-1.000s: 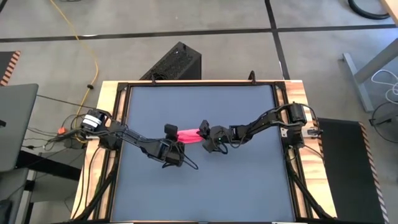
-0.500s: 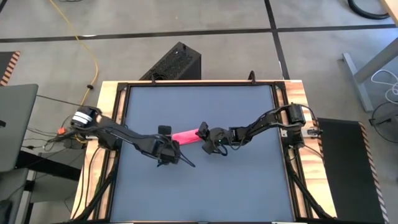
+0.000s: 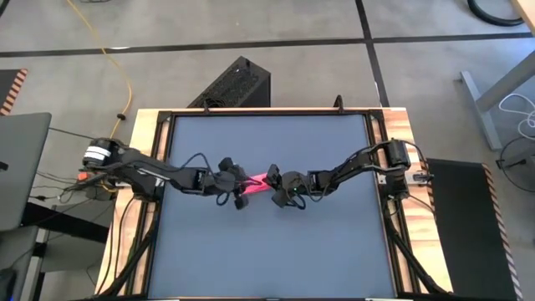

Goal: Roll towel
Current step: Roll the light red towel

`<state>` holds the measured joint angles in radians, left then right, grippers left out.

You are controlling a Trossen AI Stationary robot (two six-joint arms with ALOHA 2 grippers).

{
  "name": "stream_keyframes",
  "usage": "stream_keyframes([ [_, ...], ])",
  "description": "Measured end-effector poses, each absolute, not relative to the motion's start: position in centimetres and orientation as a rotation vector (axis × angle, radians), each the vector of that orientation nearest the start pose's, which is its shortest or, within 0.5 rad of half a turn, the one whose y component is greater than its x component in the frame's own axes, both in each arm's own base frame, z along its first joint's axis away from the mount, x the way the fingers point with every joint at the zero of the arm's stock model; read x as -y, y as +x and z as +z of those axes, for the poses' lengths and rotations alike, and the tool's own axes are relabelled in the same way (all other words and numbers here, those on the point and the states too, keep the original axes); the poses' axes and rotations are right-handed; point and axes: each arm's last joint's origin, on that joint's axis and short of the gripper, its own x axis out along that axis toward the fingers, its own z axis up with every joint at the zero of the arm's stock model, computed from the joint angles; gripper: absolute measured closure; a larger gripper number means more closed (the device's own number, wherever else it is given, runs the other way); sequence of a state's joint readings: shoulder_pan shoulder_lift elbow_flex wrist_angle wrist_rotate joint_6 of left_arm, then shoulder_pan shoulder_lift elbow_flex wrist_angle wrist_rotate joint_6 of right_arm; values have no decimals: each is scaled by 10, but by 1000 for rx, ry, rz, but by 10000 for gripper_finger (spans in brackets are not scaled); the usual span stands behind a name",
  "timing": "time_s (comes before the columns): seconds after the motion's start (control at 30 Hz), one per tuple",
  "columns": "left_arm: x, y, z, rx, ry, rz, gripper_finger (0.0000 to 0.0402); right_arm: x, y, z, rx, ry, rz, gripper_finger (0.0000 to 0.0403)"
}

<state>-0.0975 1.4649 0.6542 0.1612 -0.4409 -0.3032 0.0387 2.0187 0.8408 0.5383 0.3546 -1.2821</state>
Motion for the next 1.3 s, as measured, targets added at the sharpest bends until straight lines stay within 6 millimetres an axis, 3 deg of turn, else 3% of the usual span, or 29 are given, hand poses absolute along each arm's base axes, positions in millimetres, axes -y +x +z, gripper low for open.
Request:
stream_keyframes([
  [0.23, 10, 291, 130, -626, -160, 420, 372, -4, 363, 83, -753, -1355, 141, 375],
  [0.5, 11, 300, 115, -667, -161, 413, 400, -5, 361, 93, -752, -1189, 73, 342],
  [0.67, 7, 300, 115, -671, -155, 419, 400, -1, 353, 120, -847, -869, 112, 306],
  [0.8, 5, 300, 115, -677, -149, 423, 401, 7, 347, 151, -821, -579, 180, 276],
  [0.97, 5, 300, 115, -675, -141, 425, 401, 30, 341, 175, -762, -349, 100, 247],
  [1.07, 4, 300, 115, -678, -131, 422, 401, 47, 341, 186, -672, -125, 49, 239],
  [1.2, 4, 300, 115, -675, -123, 438, 401, 61, 345, 178, -546, 242, 51, 241],
  [1.3, 4, 300, 115, -668, -114, 442, 401, 59, 351, 157, -529, 384, 21, 251],
])
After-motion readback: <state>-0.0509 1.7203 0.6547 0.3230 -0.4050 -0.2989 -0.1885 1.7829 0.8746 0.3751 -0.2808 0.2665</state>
